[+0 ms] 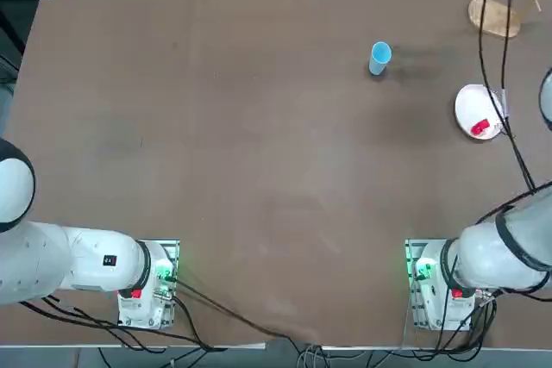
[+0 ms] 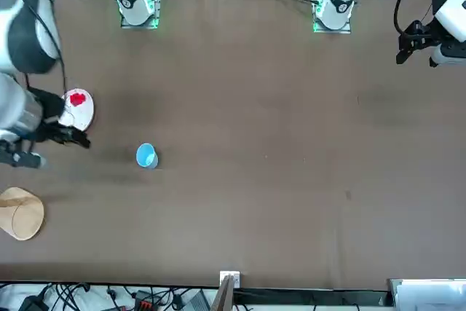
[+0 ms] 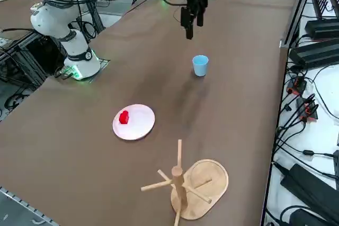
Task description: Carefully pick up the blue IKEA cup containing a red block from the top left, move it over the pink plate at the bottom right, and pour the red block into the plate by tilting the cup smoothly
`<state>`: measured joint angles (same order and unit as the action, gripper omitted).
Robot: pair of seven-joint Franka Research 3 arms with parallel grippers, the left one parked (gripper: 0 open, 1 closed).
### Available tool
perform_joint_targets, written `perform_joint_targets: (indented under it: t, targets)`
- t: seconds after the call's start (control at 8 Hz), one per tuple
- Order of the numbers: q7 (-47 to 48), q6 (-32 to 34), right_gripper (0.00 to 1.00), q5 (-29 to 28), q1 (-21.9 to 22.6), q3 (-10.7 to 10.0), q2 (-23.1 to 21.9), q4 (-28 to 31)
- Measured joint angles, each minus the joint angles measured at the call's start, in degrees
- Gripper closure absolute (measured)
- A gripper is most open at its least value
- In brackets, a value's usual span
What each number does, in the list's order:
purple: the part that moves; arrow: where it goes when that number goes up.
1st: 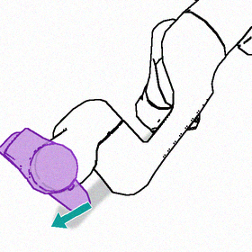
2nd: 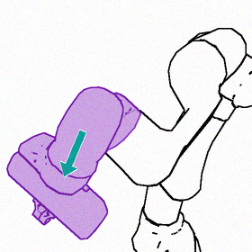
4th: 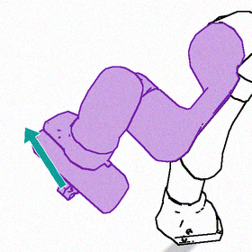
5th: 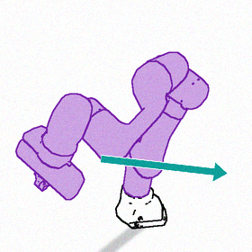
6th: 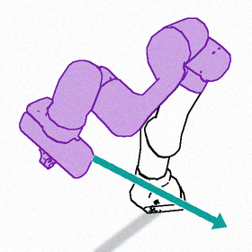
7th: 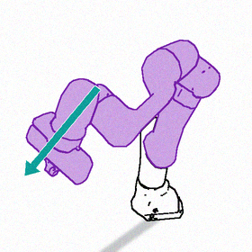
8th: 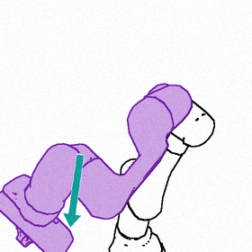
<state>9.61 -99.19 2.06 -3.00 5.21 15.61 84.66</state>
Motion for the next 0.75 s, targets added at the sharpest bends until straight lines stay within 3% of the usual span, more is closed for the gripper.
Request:
perform_joint_targets:
  t: [0.38, 0.75]
  targets:
    - [2.05, 7.06, 0.0, -1.21, -0.2, -0.2, -7.63, 0.47]
    - [2.55, 8.01, 0.0, -4.22, -0.8, -2.44, -11.89, 3.35]
